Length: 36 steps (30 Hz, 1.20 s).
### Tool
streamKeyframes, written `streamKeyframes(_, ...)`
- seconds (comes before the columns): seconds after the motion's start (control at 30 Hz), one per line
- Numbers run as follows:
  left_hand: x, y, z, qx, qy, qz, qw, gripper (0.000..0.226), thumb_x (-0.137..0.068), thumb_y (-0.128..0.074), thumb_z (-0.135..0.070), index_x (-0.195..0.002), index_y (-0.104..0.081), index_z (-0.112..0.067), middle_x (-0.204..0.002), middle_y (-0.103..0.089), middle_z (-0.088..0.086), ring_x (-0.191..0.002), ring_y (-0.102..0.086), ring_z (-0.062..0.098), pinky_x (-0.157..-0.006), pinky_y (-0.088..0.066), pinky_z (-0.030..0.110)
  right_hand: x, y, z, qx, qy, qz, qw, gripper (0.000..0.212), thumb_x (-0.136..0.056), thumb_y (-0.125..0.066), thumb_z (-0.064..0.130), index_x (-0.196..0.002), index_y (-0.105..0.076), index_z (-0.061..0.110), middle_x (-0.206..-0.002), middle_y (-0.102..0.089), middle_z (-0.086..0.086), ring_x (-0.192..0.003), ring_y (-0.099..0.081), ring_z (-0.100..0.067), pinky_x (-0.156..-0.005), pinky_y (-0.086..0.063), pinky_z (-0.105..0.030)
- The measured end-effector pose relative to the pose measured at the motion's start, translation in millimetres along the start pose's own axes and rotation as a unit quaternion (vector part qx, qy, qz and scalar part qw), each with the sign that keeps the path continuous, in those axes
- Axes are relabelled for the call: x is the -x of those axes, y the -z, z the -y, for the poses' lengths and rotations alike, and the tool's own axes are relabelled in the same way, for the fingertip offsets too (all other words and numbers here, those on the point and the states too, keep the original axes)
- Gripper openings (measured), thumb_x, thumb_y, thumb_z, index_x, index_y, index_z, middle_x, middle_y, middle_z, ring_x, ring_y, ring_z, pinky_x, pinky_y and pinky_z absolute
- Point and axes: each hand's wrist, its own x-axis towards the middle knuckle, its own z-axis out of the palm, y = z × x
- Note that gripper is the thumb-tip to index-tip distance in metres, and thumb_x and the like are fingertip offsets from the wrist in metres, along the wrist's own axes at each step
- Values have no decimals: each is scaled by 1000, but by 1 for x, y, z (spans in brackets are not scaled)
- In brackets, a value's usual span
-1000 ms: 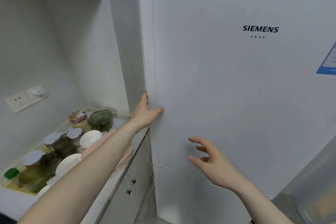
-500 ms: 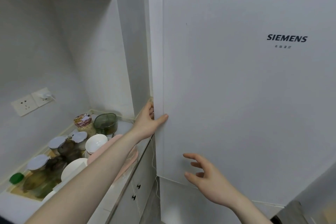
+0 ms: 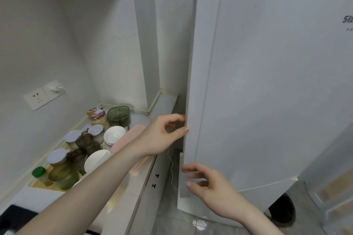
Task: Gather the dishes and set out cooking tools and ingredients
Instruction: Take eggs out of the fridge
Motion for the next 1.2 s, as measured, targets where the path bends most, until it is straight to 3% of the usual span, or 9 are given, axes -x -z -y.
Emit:
streamKeyframes(0.13, 23, 5, -14, -26, -28, 78, 996, 20, -101, -60, -20, -116, -74, -20, -137, -62, -13, -129, -55, 3, -115, -40, 36, 22, -29, 19, -25, 1, 21, 999, 27, -94, -66, 19, -116, -70, 34, -108, -71, 18, -103, -65, -4, -94, -55, -31)
streamKeyframes(0.2, 31, 6, -24, -45, -39, 121, 991, 18, -102, -58, -22, -111, -74, -20, -143, -57, -14, -133, -51, 2, -116, -37, 34, 32, -43, 26, -16, 7, 31, 999, 27, -93, -67, 22, -116, -69, 36, -99, -68, 27, -96, -65, -4, -93, -55, -29)
streamKeyframes(0.37, 41, -2, -55, -82, -79, 184, 976, 29, -99, -58, -7, -101, -75, -31, -124, -50, -41, -124, -37, -29, -100, -24, -5, 41, -63, 35, 67, 22, -8, 997, 34, -91, -67, 36, -124, -62, 43, -113, -63, 20, -107, -59, -4, -94, -49, -22)
streamKeyframes(0.5, 43, -9, -72, -83, -126, 238, 960, 43, -94, -48, 10, -107, -77, -18, -131, -66, -8, -126, -49, -15, -105, -33, 5, 41, -69, 39, 127, 11, -39, 991, 40, -92, -65, 36, -131, -58, 36, -132, -54, 21, -120, -47, 5, -100, -35, -9)
streamKeyframes(0.6, 33, -6, -72, -89, -130, 198, 967, 47, -95, -44, 9, -105, -77, -22, -128, -68, -13, -129, -52, -6, -116, -37, 25, 44, -68, 32, 151, -21, -71, 986, 45, -91, -65, 36, -135, -55, 31, -138, -47, 16, -129, -45, -3, -110, -32, -16)
streamKeyframes(0.73, 22, 5, -58, -97, -117, 98, 983, 49, -92, -42, 9, -100, -77, -24, -123, -70, -15, -123, -58, -1, -107, -46, 35, 63, -59, 15, 157, -97, -132, 974, 53, -90, -65, 44, -139, -48, 35, -147, -33, 19, -140, -36, -4, -114, -28, -21)
streamKeyframes(0.93, 26, 3, -36, -120, -91, 121, 981, 45, -94, -47, 0, -101, -73, -36, -128, -65, -21, -107, -68, 21, -95, -53, 43, 101, -47, -7, 147, -173, -186, 956, 74, -73, -57, 67, -141, -41, 42, -152, -27, 19, -142, -34, -11, -118, -30, -30)
streamKeyframes(1.07, 20, -12, -31, -113, -90, 136, 980, 45, -94, -49, 0, -100, -72, -38, -126, -65, -22, -112, -58, -7, -101, -47, 28, 124, -37, -18, 147, -199, -206, 947, 68, -78, -64, 63, -140, -44, 42, -148, -37, 19, -138, -39, -4, -111, -30, -20)
streamKeyframes(1.2, 6, -31, -30, -108, -104, 162, 975, 43, -95, -49, -2, -103, -72, -38, -125, -65, -24, -128, -50, -6, -107, -45, 29, 140, -21, 4, 85, -170, -232, 954, 48, -74, -71, 59, -120, -60, 47, -118, -63, 28, -107, -60, 7, -97, -47, -23)
